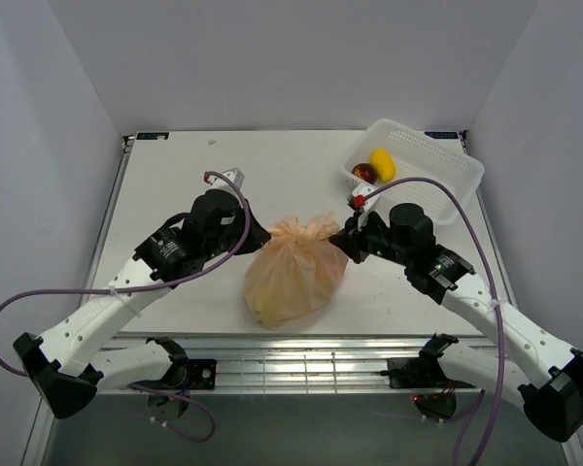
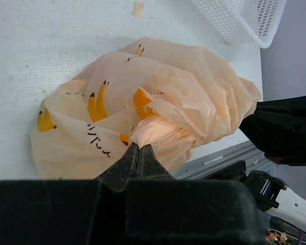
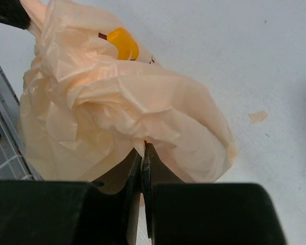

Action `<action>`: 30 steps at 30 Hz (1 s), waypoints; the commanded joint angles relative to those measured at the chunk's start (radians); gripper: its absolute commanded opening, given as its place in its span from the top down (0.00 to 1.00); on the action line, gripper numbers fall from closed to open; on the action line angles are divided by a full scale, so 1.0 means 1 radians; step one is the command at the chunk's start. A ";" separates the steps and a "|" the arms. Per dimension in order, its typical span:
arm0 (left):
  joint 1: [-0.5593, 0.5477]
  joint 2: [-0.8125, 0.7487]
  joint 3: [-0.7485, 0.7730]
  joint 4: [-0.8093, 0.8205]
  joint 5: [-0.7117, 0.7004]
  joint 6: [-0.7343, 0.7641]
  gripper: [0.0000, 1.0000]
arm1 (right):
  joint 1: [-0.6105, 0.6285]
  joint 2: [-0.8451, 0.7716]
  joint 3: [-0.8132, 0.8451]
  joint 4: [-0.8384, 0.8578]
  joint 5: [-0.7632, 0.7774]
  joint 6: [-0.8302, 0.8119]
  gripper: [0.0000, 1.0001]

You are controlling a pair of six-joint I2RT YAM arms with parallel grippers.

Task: Place the fruits into the plastic bag
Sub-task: Tie the plastic bag at the center of the board.

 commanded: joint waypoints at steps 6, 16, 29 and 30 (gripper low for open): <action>0.015 -0.027 0.070 -0.191 -0.171 -0.018 1.00 | -0.018 0.011 -0.015 -0.201 0.117 0.037 0.92; 0.028 0.037 0.027 -0.224 -0.279 -0.090 1.00 | -0.018 0.061 -0.037 -0.313 0.356 0.071 0.92; 0.152 0.148 -0.031 -0.170 -0.302 -0.101 1.00 | -0.024 0.176 0.030 -0.436 0.799 0.151 0.92; 0.162 0.147 -0.030 -0.170 -0.308 -0.094 1.00 | -0.026 0.184 0.035 -0.433 0.805 0.154 0.92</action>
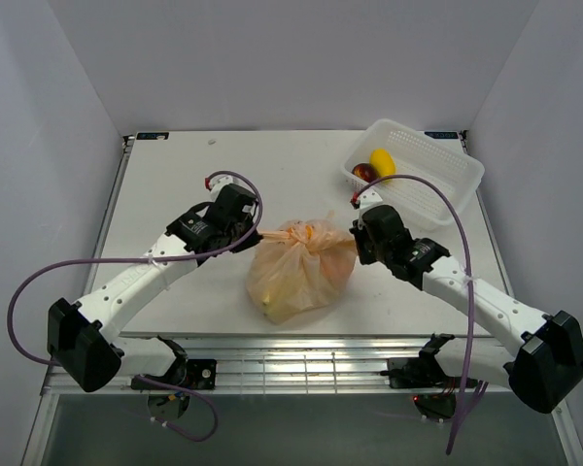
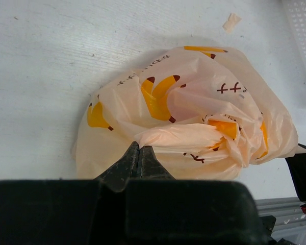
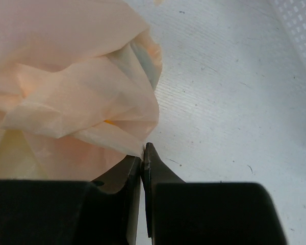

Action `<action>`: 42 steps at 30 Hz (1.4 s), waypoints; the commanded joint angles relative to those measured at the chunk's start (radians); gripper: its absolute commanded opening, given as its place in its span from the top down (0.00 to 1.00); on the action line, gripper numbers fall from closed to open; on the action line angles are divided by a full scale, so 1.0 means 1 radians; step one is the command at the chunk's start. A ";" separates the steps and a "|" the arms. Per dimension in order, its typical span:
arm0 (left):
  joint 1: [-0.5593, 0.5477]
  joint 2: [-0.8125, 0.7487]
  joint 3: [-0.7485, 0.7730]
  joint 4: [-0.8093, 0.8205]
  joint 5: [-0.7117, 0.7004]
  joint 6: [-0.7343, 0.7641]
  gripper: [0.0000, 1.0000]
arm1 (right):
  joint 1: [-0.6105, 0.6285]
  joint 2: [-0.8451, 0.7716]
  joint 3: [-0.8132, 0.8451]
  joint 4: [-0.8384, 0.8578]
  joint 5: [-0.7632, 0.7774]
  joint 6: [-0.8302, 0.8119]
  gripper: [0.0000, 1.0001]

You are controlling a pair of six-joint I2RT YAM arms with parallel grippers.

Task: Place the fruits into the plastic bag
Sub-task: Tie the plastic bag at the center of the board, then reset both arms

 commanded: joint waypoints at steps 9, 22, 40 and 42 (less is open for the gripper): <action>0.185 -0.078 -0.052 -0.081 -0.153 0.081 1.00 | -0.101 0.131 0.039 -0.184 0.354 0.021 0.92; 0.224 -0.138 -0.063 0.083 0.096 0.226 0.74 | -0.141 -0.045 0.062 -0.036 -0.031 -0.074 0.90; 0.231 -0.225 0.249 -0.113 -0.262 0.201 0.02 | -0.146 -0.314 0.175 0.047 0.188 0.056 0.10; 0.242 -0.195 0.257 -0.103 -0.262 0.196 0.02 | -0.146 -0.343 0.188 0.047 0.186 0.058 0.10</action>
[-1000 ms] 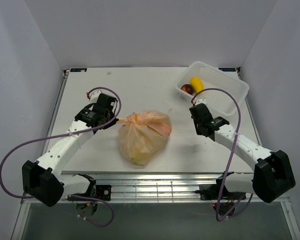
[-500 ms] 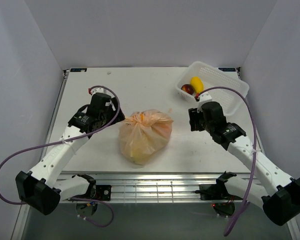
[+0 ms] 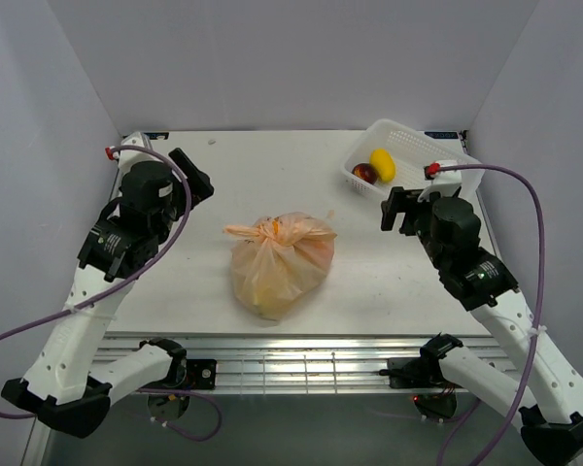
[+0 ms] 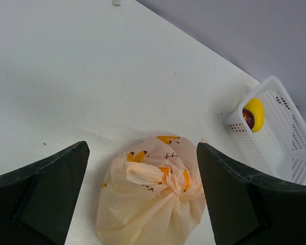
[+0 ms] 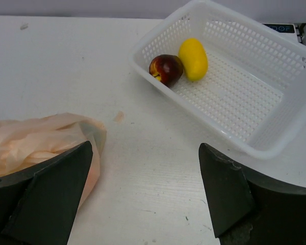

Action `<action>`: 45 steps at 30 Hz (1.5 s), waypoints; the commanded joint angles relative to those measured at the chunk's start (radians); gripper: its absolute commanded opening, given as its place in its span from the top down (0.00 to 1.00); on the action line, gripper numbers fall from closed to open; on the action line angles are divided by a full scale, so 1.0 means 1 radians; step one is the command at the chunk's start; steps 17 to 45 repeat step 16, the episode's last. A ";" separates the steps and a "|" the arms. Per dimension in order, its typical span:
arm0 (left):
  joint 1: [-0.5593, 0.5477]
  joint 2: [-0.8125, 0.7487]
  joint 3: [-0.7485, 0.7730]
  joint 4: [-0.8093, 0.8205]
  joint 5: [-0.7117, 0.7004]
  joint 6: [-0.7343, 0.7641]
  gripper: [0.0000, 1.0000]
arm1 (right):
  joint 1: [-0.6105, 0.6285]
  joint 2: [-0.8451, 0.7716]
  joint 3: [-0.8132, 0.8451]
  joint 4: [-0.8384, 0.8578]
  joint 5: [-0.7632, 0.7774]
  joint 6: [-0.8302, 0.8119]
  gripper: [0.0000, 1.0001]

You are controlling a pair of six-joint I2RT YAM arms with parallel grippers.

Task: Place the fruits into the plastic bag
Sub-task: Reset both arms

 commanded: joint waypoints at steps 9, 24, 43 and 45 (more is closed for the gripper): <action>0.134 0.044 -0.089 0.119 0.070 -0.053 0.02 | -0.005 -0.088 0.049 0.008 0.069 0.022 0.10; 0.135 -0.051 -0.224 0.177 0.118 -0.086 0.02 | -0.005 -0.098 0.039 -0.020 0.032 0.032 0.10; 0.135 -0.051 -0.224 0.177 0.118 -0.086 0.02 | -0.005 -0.098 0.039 -0.020 0.032 0.032 0.10; 0.135 -0.051 -0.224 0.177 0.118 -0.086 0.02 | -0.005 -0.098 0.039 -0.020 0.032 0.032 0.10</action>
